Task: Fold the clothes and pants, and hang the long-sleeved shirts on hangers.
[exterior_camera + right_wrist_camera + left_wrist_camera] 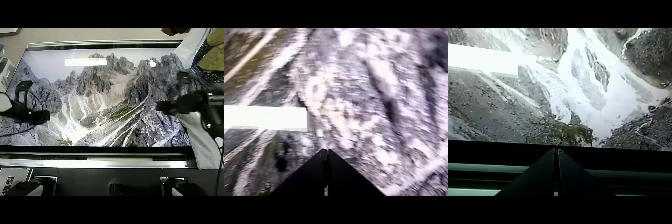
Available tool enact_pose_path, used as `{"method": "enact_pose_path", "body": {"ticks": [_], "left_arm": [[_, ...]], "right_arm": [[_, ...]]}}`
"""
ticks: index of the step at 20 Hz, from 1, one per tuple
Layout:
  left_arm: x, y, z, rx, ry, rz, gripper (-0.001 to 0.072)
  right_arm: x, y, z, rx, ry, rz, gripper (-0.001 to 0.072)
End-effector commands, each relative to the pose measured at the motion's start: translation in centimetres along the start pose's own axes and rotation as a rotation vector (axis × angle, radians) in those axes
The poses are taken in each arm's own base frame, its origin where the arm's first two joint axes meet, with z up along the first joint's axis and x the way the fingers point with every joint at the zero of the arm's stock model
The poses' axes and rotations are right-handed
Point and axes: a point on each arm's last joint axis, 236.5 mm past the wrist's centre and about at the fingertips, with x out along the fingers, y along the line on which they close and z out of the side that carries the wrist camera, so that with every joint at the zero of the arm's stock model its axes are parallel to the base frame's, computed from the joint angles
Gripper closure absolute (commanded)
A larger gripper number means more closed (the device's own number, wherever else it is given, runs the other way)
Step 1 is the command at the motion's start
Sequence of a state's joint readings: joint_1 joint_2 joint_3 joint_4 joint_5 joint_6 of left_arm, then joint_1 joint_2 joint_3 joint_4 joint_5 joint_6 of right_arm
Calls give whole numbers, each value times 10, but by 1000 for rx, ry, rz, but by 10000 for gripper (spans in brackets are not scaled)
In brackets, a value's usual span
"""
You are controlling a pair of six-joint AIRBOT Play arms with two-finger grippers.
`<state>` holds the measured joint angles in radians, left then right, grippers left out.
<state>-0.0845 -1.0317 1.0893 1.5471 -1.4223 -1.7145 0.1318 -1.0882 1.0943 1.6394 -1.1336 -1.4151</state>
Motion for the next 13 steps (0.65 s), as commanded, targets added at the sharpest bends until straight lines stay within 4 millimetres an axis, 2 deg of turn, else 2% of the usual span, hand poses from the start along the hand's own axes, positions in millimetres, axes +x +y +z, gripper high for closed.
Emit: {"method": "enact_pose_path", "body": {"ticks": [1,13], "left_arm": [[5,2,-17,17,-8,5,690],[5,1,-17,9,-7,4,690]], "right_arm": [[0,47,2,-133,-46,65,676],[0,46,3,-135,-48,61,676]]}}
